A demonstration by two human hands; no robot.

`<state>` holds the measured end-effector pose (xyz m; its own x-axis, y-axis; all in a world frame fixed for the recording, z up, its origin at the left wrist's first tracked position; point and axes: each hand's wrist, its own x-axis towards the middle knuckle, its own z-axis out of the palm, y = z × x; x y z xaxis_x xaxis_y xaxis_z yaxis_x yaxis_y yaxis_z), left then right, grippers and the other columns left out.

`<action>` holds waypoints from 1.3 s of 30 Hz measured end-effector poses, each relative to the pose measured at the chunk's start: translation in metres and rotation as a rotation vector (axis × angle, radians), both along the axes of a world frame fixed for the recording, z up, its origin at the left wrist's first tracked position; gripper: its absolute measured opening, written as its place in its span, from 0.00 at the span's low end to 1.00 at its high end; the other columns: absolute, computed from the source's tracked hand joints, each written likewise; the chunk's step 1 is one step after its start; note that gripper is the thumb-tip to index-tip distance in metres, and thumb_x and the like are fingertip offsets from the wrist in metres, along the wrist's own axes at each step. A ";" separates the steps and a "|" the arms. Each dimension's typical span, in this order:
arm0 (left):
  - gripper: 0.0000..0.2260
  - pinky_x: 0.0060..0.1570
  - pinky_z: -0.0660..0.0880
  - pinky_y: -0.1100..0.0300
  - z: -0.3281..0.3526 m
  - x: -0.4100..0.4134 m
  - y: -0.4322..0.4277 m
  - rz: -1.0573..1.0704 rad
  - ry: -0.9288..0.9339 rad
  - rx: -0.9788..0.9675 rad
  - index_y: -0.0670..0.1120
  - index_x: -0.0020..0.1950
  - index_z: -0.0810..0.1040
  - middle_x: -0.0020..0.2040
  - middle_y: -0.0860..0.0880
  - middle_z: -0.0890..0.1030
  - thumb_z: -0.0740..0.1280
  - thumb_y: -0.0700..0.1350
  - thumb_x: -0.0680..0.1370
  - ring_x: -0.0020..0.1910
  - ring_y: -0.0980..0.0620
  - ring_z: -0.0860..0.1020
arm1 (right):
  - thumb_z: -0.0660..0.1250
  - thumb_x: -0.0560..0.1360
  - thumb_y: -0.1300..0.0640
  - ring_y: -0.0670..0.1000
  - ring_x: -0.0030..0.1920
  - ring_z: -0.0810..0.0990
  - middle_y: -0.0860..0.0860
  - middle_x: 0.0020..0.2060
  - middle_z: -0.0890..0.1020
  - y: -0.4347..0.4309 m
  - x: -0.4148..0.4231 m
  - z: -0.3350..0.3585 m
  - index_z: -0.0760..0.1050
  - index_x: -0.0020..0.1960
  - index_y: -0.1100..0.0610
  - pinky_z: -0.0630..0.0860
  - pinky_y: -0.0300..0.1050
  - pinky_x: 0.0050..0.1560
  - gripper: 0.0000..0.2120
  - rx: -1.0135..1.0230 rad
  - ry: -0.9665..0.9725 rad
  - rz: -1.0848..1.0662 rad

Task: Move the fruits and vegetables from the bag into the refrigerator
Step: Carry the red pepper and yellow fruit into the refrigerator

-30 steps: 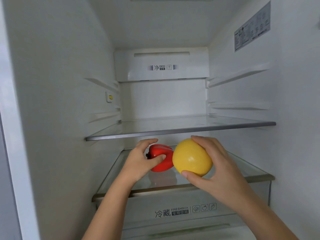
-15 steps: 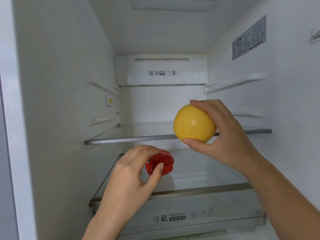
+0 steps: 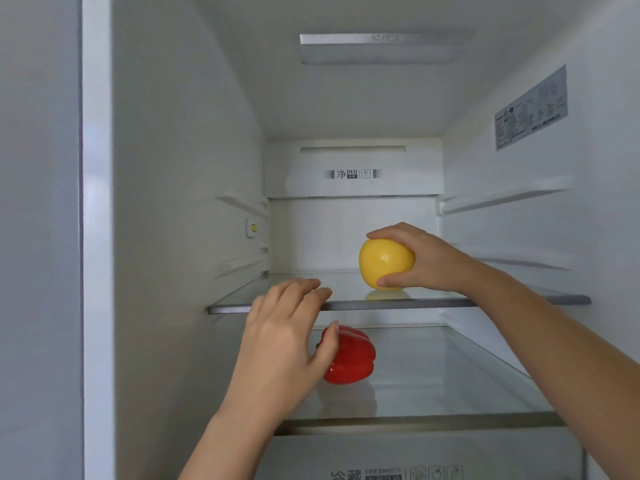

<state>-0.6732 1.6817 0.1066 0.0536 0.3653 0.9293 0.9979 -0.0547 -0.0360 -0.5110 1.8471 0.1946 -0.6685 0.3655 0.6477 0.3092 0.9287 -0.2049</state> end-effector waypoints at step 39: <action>0.16 0.58 0.69 0.48 -0.067 0.042 -0.116 0.371 -0.068 0.038 0.43 0.58 0.76 0.58 0.44 0.78 0.61 0.47 0.74 0.60 0.44 0.72 | 0.59 0.71 0.52 0.57 0.55 0.77 0.54 0.54 0.80 -0.166 -0.021 -0.135 0.77 0.57 0.59 0.75 0.53 0.53 0.18 0.314 0.331 0.047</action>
<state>-0.6312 1.5658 0.0396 -0.1380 0.3138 0.9394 0.9498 0.3109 0.0356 -0.5316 1.6816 0.0592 -0.4180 0.0918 0.9038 0.2304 0.9731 0.0077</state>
